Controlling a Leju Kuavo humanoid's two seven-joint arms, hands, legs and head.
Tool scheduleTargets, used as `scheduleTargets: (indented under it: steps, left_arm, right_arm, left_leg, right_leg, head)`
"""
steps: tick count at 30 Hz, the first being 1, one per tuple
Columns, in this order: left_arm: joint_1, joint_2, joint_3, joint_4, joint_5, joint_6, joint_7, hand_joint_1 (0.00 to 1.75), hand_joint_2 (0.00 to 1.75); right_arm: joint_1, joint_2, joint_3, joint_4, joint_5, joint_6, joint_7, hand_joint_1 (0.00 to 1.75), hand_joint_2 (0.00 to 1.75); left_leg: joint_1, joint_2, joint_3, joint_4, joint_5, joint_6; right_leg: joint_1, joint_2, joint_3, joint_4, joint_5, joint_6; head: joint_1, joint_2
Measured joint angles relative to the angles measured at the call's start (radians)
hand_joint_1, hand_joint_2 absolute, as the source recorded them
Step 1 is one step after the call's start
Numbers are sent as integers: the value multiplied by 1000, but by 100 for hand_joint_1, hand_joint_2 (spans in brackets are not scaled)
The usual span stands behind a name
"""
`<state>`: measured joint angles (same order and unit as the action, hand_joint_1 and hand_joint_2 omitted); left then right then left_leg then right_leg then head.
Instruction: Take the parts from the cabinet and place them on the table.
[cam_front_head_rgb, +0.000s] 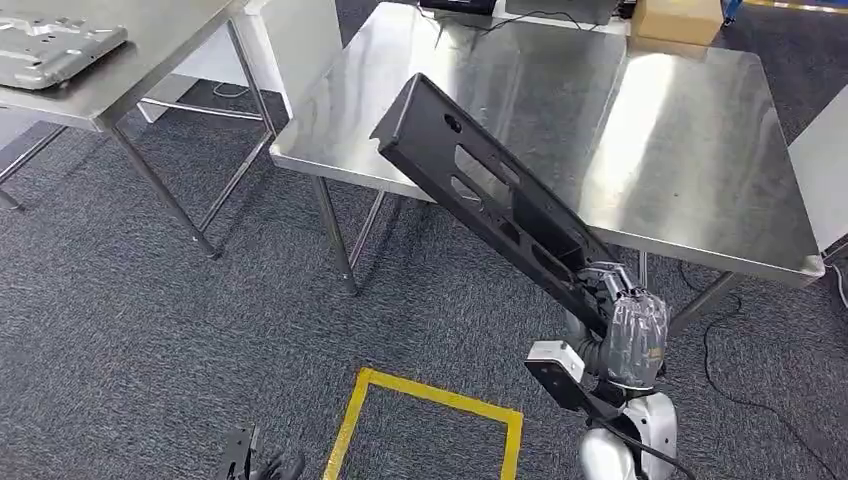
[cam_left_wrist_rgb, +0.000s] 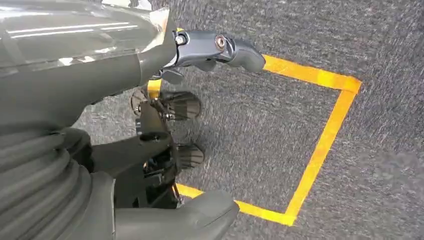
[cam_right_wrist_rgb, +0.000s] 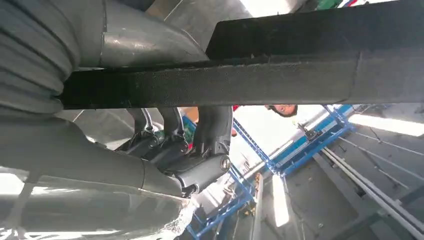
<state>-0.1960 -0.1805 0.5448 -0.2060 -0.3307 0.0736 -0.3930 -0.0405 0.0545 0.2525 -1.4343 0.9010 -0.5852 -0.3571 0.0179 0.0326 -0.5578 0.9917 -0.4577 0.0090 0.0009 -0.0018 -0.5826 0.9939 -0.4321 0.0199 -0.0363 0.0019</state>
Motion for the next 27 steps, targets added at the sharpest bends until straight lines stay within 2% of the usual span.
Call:
scheduleTargets:
  steps: [6, 20, 21, 27]
  left_arm:
    - [0, -3, -2, -1, 14, 23, 13, 0, 175]
    - [0, -3, -2, -1, 15, 22, 7, 0, 175]
    - [0, -2, -2, -1, 15, 20, 5, 0, 175]
    - [0, 0, -2, -1, 15, 18, -3, 0, 175]
  right_arm:
    - [-13, 0, -1, 10, 2, 0, 0, 175, 175]
    - [-33, 2, -1, 24, 6, 3, 0, 175, 175]
    - [-34, 2, -1, 25, 6, 5, 0, 175, 175]
    - [-37, 5, -1, 32, 9, 8, 0, 175, 175]
  left_leg:
    - [-6, 0, -1, 0, 0, 0]
    - [-9, 0, -1, 0, 0, 1]
    - [-10, 0, -2, 5, -2, 4]
    - [-11, -1, -7, 12, -7, 12]
  right_leg:
    - [-4, 0, 0, 0, 0, 0]
    - [-8, 0, 0, 0, 0, 1]
    - [-12, 0, 0, -1, 1, 2]
    - [-12, -1, 0, -1, 3, 5]
  head:
    - [-1, 0]
    - [0, 0]
    - [0, 0]
    - [-1, 0]
